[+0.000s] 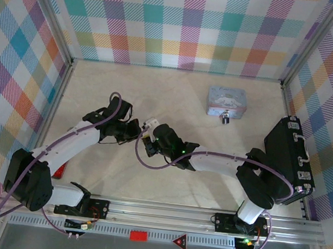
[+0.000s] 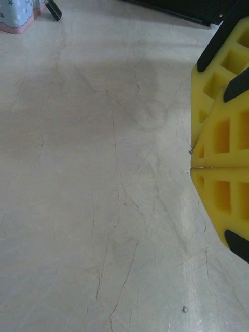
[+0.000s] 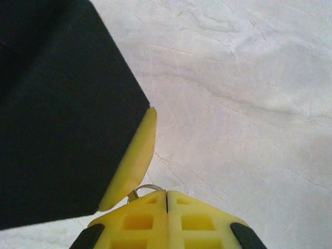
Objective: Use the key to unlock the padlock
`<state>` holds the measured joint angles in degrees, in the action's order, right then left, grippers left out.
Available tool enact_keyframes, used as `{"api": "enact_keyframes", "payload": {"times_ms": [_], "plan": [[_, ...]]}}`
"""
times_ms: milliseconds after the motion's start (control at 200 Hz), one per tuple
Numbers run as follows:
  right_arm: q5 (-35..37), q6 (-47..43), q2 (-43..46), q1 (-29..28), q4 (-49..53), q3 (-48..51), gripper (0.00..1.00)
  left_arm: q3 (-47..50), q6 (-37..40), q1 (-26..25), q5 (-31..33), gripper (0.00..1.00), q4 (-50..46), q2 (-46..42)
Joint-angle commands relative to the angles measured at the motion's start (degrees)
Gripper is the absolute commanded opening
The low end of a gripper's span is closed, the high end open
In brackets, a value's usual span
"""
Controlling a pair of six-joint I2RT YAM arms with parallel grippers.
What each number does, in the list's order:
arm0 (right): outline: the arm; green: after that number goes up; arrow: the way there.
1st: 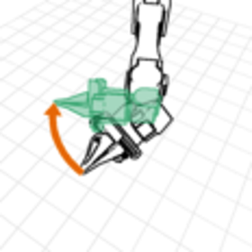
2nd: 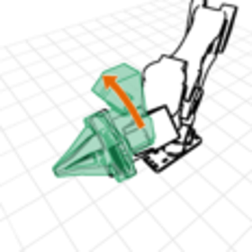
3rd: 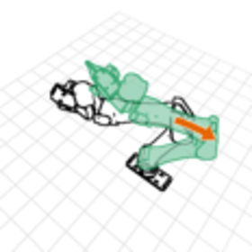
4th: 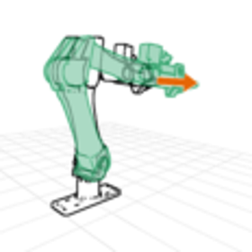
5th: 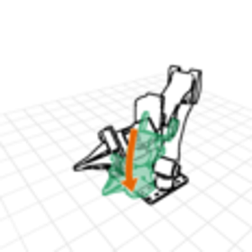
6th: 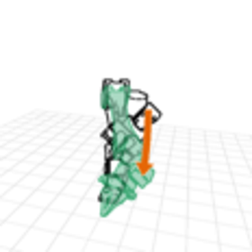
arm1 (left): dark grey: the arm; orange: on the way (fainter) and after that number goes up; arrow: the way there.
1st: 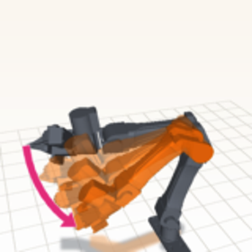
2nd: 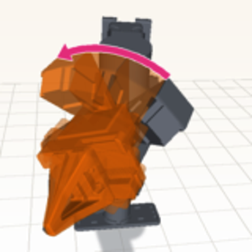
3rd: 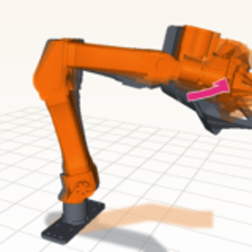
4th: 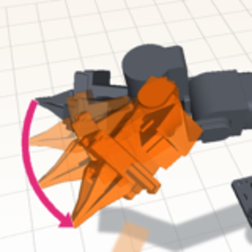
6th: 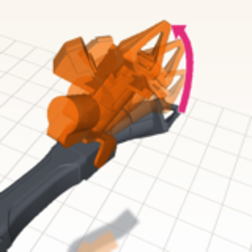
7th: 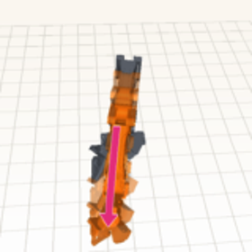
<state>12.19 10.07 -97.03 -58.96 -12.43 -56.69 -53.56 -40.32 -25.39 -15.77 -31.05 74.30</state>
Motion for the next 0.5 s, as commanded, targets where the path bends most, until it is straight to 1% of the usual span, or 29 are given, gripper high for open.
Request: {"api": "enact_keyframes", "payload": {"times_ms": [0, 55, 125, 205, 215, 310, 350, 390, 495], "plan": [[-1.54, 6.57, 2.03, 2.61, 0.95, 0.28, 0.00, 0.25, -0.12, -0.45, 1.18, 0.00, 3.00, -3.13], [-4.56, 12.07, 2.82, 5.04, 1.52, 1.11, 0.00, 1.19, -0.05, -0.45, 1.90, 0.00, 4.78, -4.33], [-11.74, 20.84, 3.32, 8.65, 0.55, 2.66, 0.00, 2.32, 0.02, -0.45, 2.32, 0.00, 7.48, -5.47], [-17.79, 29.56, 3.45, 10.97, -1.82, 4.41, 0.00, 3.36, 0.14, -0.45, 2.19, 0.00, 10.95, -6.17], [-18.20, 30.36, 3.46, 11.15, -2.01, 4.55, 0.02, 3.46, 0.19, -0.45, 2.16, 0.00, 11.32, -6.14], [-21.64, 36.02, 4.56, 12.19, -2.43, 6.16, 0.35, 3.82, 1.24, -0.45, 1.52, 0.00, 14.55, -5.86], [-21.48, 37.40, 5.87, 12.65, -2.34, 7.38, 0.45, 3.61, 2.37, -0.45, 1.20, 0.00, 14.69, -5.57], [-21.41, 38.67, 7.42, 13.50, -2.59, 9.32, 0.50, 3.21, 3.73, -0.45, 0.97, 0.00, 16.95, -4.99], [-23.59, 40.46, 11.55, 16.82, -8.25, 15.81, 0.54, 2.01, 8.43, -0.45, 0.42, 0.00, 17.97, -3.36]]}}
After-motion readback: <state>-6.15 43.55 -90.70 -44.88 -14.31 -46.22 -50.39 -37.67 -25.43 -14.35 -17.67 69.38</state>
